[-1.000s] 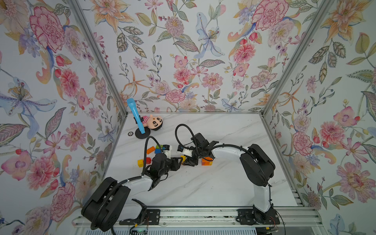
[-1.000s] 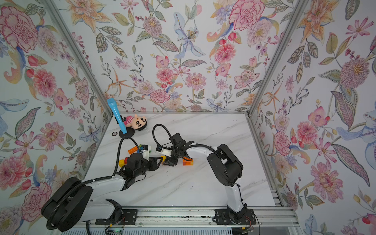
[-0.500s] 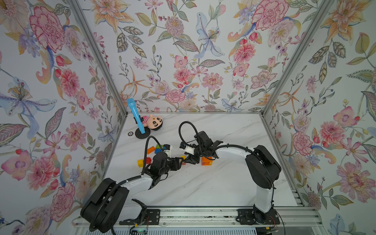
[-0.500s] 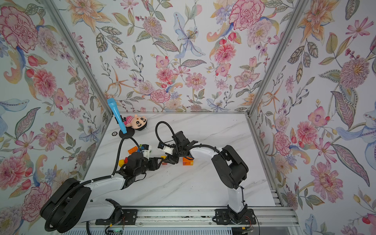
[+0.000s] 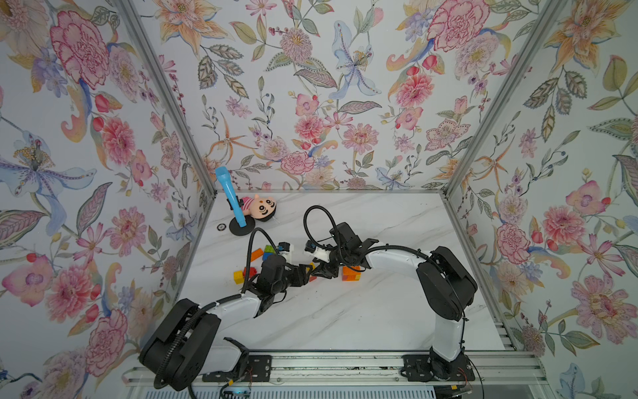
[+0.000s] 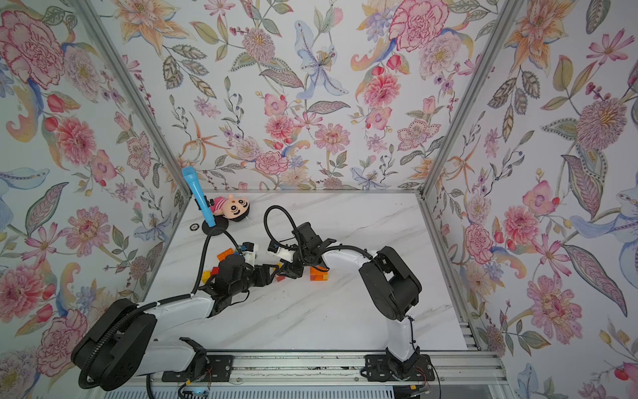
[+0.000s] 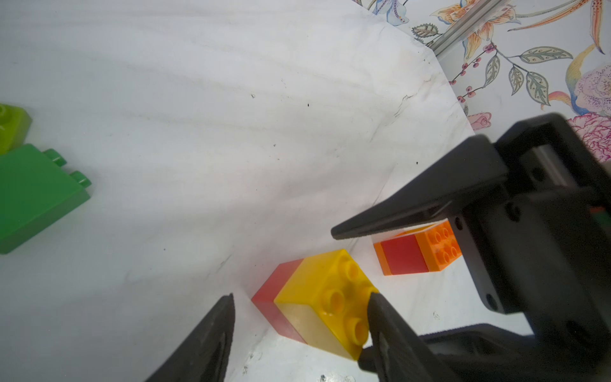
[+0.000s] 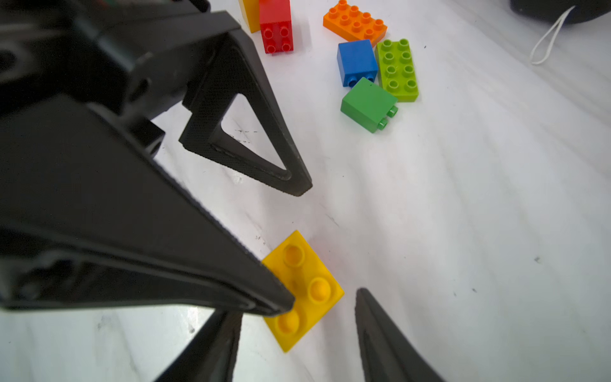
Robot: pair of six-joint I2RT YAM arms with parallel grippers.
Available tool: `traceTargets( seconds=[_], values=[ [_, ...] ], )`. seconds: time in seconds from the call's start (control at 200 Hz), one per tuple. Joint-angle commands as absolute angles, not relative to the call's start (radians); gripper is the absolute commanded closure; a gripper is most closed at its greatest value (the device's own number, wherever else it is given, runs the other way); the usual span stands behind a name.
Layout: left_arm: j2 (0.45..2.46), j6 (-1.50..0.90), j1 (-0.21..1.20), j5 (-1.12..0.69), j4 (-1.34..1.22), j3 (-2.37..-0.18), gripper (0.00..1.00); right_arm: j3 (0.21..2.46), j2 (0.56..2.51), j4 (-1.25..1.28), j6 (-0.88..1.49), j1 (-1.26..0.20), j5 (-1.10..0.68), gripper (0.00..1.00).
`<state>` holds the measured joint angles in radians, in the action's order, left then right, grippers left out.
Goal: Assemble the letter p with lego
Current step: Assemble the lego brick with the lego brick.
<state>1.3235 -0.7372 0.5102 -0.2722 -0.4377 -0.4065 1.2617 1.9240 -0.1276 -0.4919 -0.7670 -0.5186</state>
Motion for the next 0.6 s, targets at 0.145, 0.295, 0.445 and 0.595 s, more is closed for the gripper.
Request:
traceTargets(
  seconds=[0.145,0.295,0.445,0.595],
  values=[
    [1.219,-0.717,0.520,-0.240,-0.397,-0.395,0.27,1.239,1.887,-0.077,-0.471,-0.762,-0.514,0.39],
    [1.113,-0.697,0.520,-0.195,-0.354,-0.365,0.22,1.181,1.806,-0.058,-0.476,-0.748,-0.524,0.36],
    [1.028,-0.659,0.520,-0.144,-0.294,-0.326,0.17,1.084,1.699,-0.012,-0.467,-0.709,-0.535,0.31],
    [1.013,-0.627,0.571,-0.079,-0.230,-0.303,0.14,1.017,1.601,-0.042,-0.452,-0.673,-0.484,0.31]
  ],
)
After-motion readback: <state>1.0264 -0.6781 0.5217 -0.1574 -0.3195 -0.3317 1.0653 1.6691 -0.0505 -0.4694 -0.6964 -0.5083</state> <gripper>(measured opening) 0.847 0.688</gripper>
